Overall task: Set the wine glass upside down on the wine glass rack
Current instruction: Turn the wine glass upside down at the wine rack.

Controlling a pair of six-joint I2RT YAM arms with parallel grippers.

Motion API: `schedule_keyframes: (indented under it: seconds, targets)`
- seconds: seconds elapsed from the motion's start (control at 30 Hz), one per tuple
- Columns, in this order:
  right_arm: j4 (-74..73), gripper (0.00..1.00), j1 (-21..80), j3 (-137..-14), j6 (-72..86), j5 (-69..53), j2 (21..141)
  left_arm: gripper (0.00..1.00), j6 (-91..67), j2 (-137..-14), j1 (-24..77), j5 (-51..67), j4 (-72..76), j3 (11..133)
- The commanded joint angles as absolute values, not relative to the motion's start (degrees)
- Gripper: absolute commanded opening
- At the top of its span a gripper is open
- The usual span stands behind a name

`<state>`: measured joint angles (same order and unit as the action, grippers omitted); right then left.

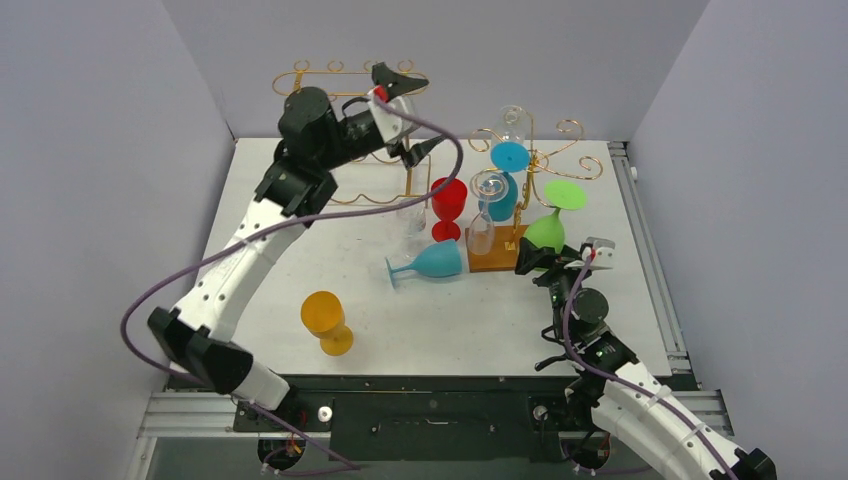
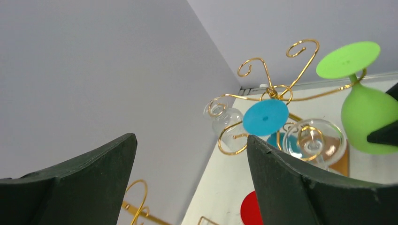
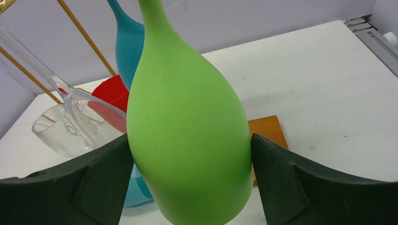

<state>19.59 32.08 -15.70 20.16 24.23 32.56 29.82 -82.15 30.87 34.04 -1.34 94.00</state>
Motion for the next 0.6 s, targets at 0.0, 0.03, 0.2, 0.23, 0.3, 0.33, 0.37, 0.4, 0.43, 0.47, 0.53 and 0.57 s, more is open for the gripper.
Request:
schedule_keyframes:
  seconds: [0.0, 0.03, 0.2, 0.23, 0.3, 0.33, 0.37, 0.4, 0.43, 0.47, 0.53, 0.57]
  targets:
    - [18.38, 0.83, 30.98, -15.39, 21.42, 25.4, 33.89, 0.82, 16.45, -94.75, 32.51, 33.34, -9.91, 108.65]
    - [18.51, 0.83, 30.94, -15.34, 21.58, 25.4, 33.92, 0.81, 15.24, -97.8, 32.78, 33.45, -12.23, 113.89]
    - [19.28, 0.83, 30.68, -14.03, 22.37, 25.85, 33.44, 0.74, 12.82, -109.87, 33.64, 33.61, -20.43, 127.79]
    - [19.65, 0.83, 30.63, -13.64, 22.45, 26.03, 33.36, 0.72, 12.48, -111.27, 33.66, 33.19, -20.59, 129.12]
    - [20.49, 0.83, 30.51, -13.02, 22.79, 26.12, 33.24, 0.69, 12.29, -113.76, 33.66, 33.0, -21.14, 131.12]
    - [20.82, 0.83, 30.46, -12.81, 22.88, 26.16, 33.32, 0.67, 12.3, -114.76, 33.66, 32.74, -21.58, 131.9]
    - [21.19, 0.83, 30.37, -12.63, 23.0, 26.13, 33.5, 0.66, 12.3, -115.59, 33.66, 32.7, -21.99, 132.44]
    - [21.56, 0.83, 30.28, -12.58, 23.01, 25.95, 33.6, 0.65, 12.49, -116.22, 33.66, 32.67, -22.22, 132.68]
    - [21.87, 0.83, 30.17, -12.57, 23.0, 25.88, 33.75, 0.65, 12.75, -116.69, 33.66, 32.41, -22.28, 132.71]
    - [22.29, 0.83, 30.0, -12.53, 22.89, 25.76, 33.99, 0.64, 13.15, -117.1, 33.66, 32.11, -22.32, 132.66]
    - [22.77, 0.83, 29.81, -12.69, 22.8, 25.36, 34.25, 0.61, 14.03, -117.76, 33.62, 31.32, -22.22, 132.68]
    - [22.95, 0.83, 29.65, -12.66, 22.79, 25.2, 34.39, 0.6, 14.43, -117.97, 33.58, 31.22, -22.12, 132.59]
